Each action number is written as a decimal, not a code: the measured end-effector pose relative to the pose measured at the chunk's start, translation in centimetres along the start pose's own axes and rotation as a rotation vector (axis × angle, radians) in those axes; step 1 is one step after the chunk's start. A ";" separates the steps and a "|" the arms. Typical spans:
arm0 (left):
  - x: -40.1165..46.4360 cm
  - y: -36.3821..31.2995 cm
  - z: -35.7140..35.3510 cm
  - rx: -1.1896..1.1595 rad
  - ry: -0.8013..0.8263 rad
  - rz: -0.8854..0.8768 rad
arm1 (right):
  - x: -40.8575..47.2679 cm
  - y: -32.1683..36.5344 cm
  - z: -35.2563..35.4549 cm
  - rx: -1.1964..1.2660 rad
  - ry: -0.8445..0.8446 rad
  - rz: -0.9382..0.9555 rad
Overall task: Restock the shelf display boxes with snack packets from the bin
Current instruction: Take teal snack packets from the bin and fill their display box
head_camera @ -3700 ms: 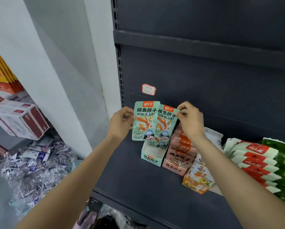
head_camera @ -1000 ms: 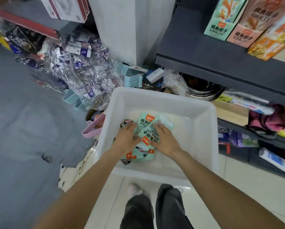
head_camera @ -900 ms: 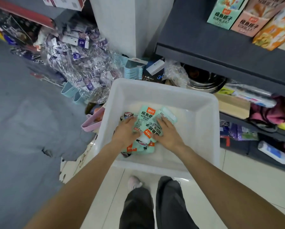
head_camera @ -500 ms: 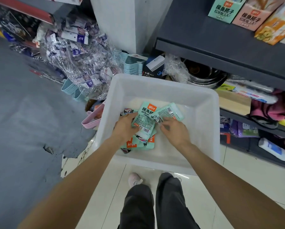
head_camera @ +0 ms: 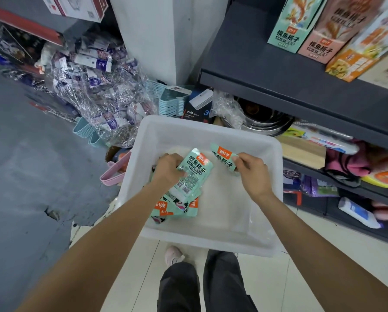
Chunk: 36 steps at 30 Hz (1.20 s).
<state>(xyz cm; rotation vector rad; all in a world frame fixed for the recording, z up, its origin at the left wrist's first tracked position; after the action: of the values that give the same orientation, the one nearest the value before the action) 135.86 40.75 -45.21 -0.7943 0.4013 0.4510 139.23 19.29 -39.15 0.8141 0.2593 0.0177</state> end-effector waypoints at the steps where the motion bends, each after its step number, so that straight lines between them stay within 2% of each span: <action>1: -0.1 0.0 0.3 -0.047 -0.017 0.003 | 0.1 0.1 0.1 0.004 0.001 -0.004; 5: -1.2 -0.9 2.1 -0.173 -0.091 -0.062 | 0.4 0.8 0.3 0.034 -0.009 -0.034; 9: -4.2 -3.2 5.4 -0.298 -0.294 -0.164 | 0.9 2.5 1.0 0.170 -0.061 -0.088; 13: -7.6 -7.4 8.6 -0.229 -0.384 -0.378 | 0.9 6.4 2.8 0.296 -0.089 -0.125; 20: -10.8 -15.0 12.1 0.243 -0.348 -0.750 | -0.2 14.1 7.3 0.598 -0.061 -0.115; 26: -11.8 -19.5 14.0 0.361 -0.417 -0.871 | 0.0 17.0 11.9 0.620 -0.129 -0.029; 30: -10.7 -22.6 14.4 0.292 -0.368 -0.905 | 1.2 17.5 14.9 0.601 -0.146 0.019; 33: -8.5 -24.6 14.6 0.086 -0.319 -0.911 | 3.2 16.9 17.8 0.504 -0.218 0.098; 36: -5.0 -27.1 14.7 -0.055 -0.251 -0.846 | 5.9 16.1 20.6 0.502 -0.175 0.152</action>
<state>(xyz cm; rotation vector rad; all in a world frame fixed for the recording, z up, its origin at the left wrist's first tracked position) 148.54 33.92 -17.44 -0.8711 -0.1956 -0.2329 151.16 16.32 -15.31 1.3260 0.0319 0.0249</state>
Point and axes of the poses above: each hand's wrist, its own x-axis towards the middle knuckle, its own z-axis out of the back of the hand, y = z × x, the point moved 5 cm from there along x, towards the middle knuckle, and after that the axes turned 2 degrees about -x, right-handed, at the moved point
